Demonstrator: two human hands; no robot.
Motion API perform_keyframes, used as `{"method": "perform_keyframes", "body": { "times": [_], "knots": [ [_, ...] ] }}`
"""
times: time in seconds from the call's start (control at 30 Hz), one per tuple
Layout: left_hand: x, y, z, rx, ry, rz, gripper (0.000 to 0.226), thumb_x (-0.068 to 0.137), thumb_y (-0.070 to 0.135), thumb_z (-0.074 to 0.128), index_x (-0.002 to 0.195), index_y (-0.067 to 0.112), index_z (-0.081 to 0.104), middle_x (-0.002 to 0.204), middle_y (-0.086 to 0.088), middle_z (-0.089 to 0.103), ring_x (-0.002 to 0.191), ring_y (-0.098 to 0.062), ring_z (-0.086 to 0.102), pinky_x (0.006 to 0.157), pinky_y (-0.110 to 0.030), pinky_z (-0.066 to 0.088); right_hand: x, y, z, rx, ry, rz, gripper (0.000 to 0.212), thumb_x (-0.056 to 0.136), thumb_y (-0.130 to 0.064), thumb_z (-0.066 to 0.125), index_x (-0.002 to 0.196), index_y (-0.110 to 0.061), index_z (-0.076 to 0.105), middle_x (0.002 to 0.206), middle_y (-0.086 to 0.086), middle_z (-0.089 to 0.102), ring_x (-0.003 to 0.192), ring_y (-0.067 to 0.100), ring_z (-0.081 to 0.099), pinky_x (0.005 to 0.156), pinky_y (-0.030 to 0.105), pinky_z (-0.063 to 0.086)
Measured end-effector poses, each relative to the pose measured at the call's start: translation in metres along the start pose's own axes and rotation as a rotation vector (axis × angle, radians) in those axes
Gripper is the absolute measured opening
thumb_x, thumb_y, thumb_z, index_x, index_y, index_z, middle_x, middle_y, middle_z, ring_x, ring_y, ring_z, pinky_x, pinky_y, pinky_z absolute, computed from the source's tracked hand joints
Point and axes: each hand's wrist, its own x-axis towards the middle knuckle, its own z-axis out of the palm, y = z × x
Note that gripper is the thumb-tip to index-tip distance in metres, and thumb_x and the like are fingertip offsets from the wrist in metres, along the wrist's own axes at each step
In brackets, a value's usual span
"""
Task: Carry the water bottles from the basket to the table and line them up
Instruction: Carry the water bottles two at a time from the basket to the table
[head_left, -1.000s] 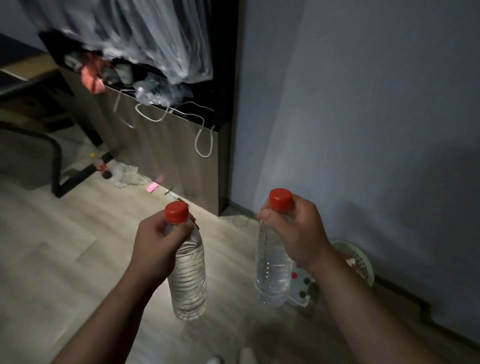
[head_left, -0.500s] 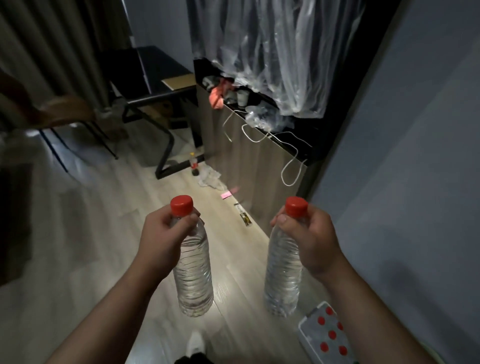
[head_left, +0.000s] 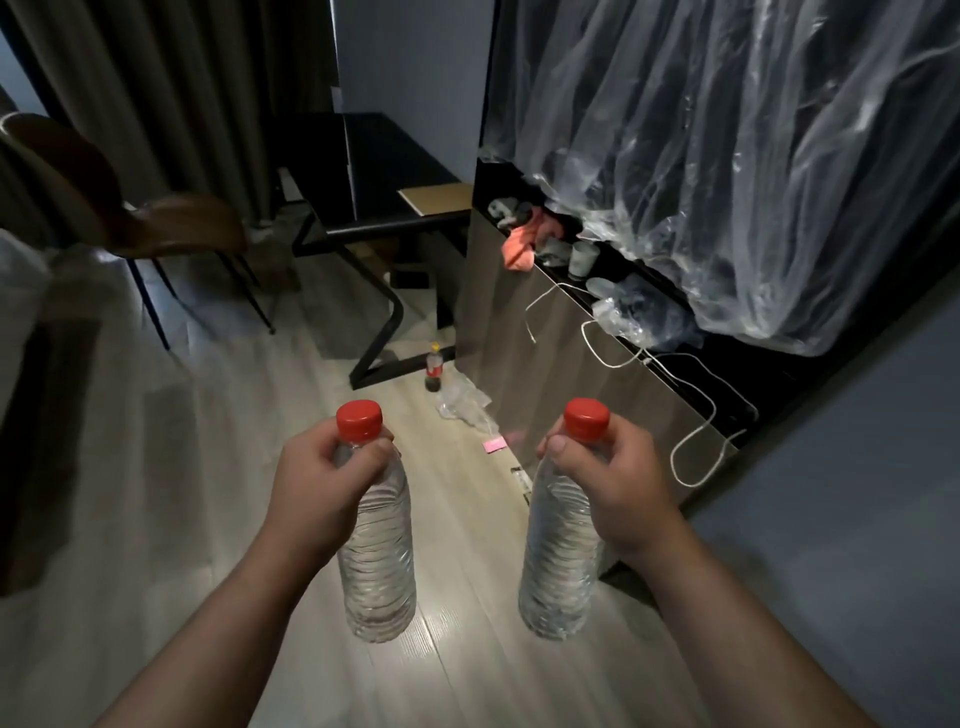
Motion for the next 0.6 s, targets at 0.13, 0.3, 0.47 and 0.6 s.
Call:
{"method": "perform_keyframes", "body": {
  "times": [0.13, 0.3, 0.47, 0.6],
  "knots": [
    [0.042, -0.005, -0.023, -0.032, 0.031, -0.015, 0.031, 0.059, 0.043, 0.065, 0.076, 0.018, 0.07, 0.076, -0.023, 0.069, 0.078, -0.047, 0.065, 0.078, -0.061, 0.053, 0.041, -0.001, 0.043, 0.02, -0.058, 0.021, 0.032, 0.065, -0.041, 0.068, 0.077, -0.011, 0.067, 0.083, 0.021, 0.07, 0.081, 0.035, 0.067, 0.08, 0.049, 0.053],
    [0.094, -0.022, -0.039, -0.038, 0.078, -0.024, 0.03, 0.059, 0.041, 0.064, 0.075, 0.015, 0.069, 0.076, -0.025, 0.068, 0.078, -0.049, 0.063, 0.077, -0.06, 0.052, 0.1, 0.002, 0.092, 0.012, -0.119, 0.001, 0.03, 0.064, -0.042, 0.067, 0.076, -0.014, 0.067, 0.08, 0.019, 0.07, 0.075, 0.024, 0.065, 0.075, 0.044, 0.053],
    [0.166, -0.046, -0.053, -0.003, 0.133, -0.069, 0.032, 0.059, 0.042, 0.065, 0.076, 0.015, 0.07, 0.077, -0.025, 0.069, 0.078, -0.047, 0.065, 0.078, -0.062, 0.052, 0.174, 0.021, 0.136, 0.012, -0.141, -0.019, 0.041, 0.064, -0.042, 0.067, 0.077, -0.003, 0.064, 0.081, 0.026, 0.066, 0.078, 0.041, 0.062, 0.076, 0.049, 0.052],
    [0.233, -0.057, -0.063, 0.036, 0.124, -0.073, 0.037, 0.058, 0.041, 0.064, 0.074, 0.007, 0.067, 0.078, -0.03, 0.065, 0.07, -0.032, 0.062, 0.075, -0.057, 0.052, 0.245, 0.039, 0.173, -0.025, -0.141, -0.033, 0.05, 0.065, -0.046, 0.064, 0.079, 0.002, 0.062, 0.082, 0.028, 0.065, 0.082, 0.044, 0.06, 0.076, 0.053, 0.051]
  ]
}}
